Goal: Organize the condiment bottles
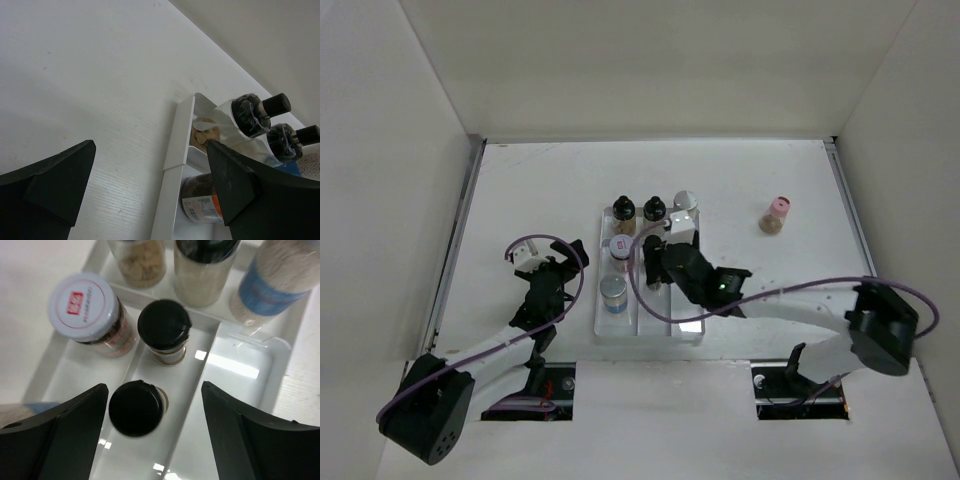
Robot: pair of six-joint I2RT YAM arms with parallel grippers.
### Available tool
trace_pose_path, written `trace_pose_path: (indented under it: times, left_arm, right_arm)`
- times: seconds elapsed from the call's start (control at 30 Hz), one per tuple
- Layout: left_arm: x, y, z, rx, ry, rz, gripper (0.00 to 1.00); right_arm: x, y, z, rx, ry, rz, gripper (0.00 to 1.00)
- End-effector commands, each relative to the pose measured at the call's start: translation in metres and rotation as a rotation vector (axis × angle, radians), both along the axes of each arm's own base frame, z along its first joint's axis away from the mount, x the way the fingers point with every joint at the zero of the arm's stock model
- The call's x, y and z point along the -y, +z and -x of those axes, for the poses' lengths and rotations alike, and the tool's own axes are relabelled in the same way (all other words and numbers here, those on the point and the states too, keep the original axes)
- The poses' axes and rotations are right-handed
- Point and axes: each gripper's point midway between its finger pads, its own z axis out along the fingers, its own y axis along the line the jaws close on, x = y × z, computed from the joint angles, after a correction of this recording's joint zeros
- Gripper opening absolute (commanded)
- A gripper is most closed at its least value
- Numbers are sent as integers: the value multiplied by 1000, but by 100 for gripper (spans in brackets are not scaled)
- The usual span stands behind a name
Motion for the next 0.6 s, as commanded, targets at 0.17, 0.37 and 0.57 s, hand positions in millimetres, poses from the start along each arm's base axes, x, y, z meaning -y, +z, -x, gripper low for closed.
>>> trace_pose_path:
  times: [0.17, 0.37, 0.57]
  left_arm:
    - [6, 26, -9, 74, -7, 45, 96]
    - [8, 23, -9, 66, -13, 42, 96]
    - [10, 23, -9, 66, -19, 42, 96]
  right_arm:
    - [117, 90, -43, 199, -323, -241, 88]
    - [244, 82, -129, 238, -736, -117, 96]
    - [310, 63, -160, 175, -872, 76, 100]
